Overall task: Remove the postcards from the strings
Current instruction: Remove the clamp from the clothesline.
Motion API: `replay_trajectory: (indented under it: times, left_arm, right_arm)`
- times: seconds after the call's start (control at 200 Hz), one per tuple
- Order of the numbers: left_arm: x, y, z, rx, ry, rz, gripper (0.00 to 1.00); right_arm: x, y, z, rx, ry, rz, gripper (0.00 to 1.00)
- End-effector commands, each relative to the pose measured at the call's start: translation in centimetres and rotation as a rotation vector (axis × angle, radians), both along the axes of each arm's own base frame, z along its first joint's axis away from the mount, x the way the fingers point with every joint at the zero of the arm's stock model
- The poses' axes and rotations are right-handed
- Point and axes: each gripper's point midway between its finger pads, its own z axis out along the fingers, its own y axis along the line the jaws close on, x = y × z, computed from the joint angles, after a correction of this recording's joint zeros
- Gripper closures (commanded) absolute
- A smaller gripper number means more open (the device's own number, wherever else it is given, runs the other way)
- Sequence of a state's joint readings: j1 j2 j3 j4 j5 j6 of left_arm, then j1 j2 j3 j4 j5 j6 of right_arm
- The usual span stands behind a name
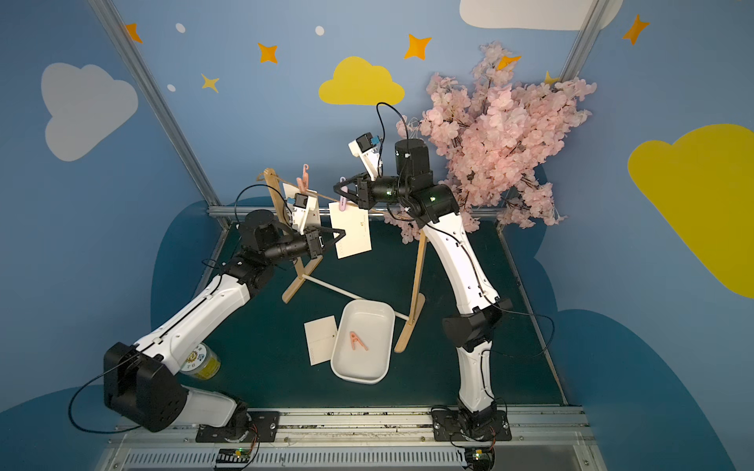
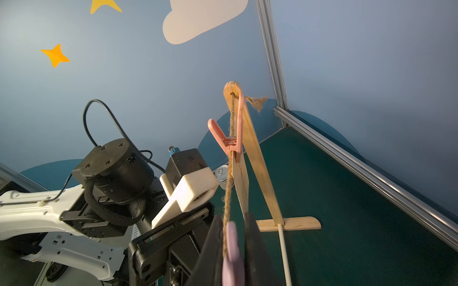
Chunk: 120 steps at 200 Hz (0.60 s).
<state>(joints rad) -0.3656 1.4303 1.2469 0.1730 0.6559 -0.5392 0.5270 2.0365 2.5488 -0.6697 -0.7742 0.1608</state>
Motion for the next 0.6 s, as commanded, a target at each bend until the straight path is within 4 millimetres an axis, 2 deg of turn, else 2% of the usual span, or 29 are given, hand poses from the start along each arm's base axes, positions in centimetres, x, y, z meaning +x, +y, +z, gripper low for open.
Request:
replay_trajectory:
  times: [0.0,0.355,0.596]
  left_arm:
    - [-0.5,0.6,1.7,-0.016,-0.065,0.010,0.97]
    - [-0.5,0.5,0.6,-0.016,-0.036,0.005,0.97]
    - [-0.6,0.5,0.4,-0.016,-0.030,0.004,0.97]
  right_arm:
    - [-0.1,0.0,0.4,0.004,-0.004,-0.011,1.00]
    - [0.4,-0.5,1.2,0.001,-0.045,-0.070,1.00]
    - [0.4,-1.1,2.7,0.018,-0.089,-0.110,1.00]
